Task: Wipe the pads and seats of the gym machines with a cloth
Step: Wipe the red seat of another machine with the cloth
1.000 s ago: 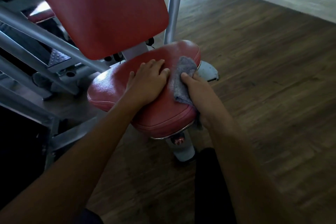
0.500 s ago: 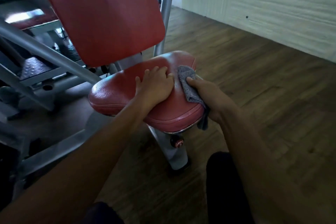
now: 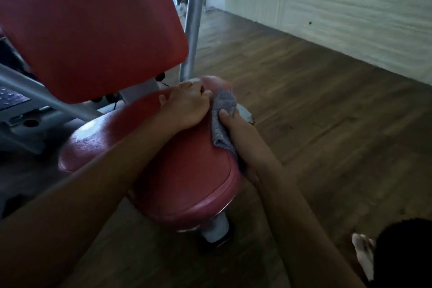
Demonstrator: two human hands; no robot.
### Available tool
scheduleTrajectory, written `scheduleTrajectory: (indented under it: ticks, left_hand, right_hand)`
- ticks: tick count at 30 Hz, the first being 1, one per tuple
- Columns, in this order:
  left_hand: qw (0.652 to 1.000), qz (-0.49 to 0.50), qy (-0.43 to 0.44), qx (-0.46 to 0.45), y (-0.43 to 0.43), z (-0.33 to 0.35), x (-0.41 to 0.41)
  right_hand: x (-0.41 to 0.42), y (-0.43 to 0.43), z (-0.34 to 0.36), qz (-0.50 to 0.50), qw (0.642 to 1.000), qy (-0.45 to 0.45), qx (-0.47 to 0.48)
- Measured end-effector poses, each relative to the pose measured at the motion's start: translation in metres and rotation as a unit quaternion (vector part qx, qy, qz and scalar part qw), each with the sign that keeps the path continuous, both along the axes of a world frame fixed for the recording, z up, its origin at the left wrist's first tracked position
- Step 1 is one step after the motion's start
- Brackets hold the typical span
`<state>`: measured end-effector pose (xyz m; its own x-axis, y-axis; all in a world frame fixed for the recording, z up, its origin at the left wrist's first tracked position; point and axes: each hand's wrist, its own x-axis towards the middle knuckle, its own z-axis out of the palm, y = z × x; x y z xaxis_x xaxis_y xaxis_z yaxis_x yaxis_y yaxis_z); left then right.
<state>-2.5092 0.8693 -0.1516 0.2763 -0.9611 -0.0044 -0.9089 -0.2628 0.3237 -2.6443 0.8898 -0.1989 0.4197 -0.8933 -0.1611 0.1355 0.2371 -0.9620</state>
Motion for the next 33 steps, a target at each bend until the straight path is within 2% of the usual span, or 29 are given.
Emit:
scheduleTrajectory:
  ticks: [5,9,14,17,20,25,30,33]
  left_hand:
    - [1.0,0.018,0.0,-0.021,-0.028,-0.001,-0.012]
    - [0.998,0.067,0.006,-0.021,-0.025,0.001,-0.01]
    - [0.989,0.146,-0.005,-0.021,-0.015,-0.004,-0.022]
    - [0.983,0.183,-0.014,-0.022,-0.013,-0.004,-0.029]
    - [0.977,0.212,-0.003,-0.016,-0.016,0.0,-0.036]
    - [0.972,0.236,-0.007,-0.007,-0.02,-0.001,-0.042]
    - [0.97,0.242,0.007,-0.015,-0.023,-0.002,-0.044]
    - [0.97,0.244,0.001,-0.011,-0.021,-0.004,-0.042]
  right_hand:
    - [0.014,-0.019,-0.004,-0.033,0.999,-0.003,-0.023]
    - [-0.001,-0.008,-0.002,0.027,0.999,-0.013,0.013]
    - [-0.024,0.006,-0.009,0.103,0.994,-0.02,0.0]
    - [-0.032,-0.006,-0.014,0.14,0.988,-0.058,0.011]
    - [-0.032,-0.027,-0.012,0.157,0.986,-0.057,0.024]
    - [-0.016,-0.079,-0.009,0.129,0.987,-0.081,0.045]
    - [-0.051,-0.051,-0.01,0.183,0.981,-0.058,0.003]
    - [-0.028,-0.078,-0.01,0.167,0.983,-0.069,0.038]
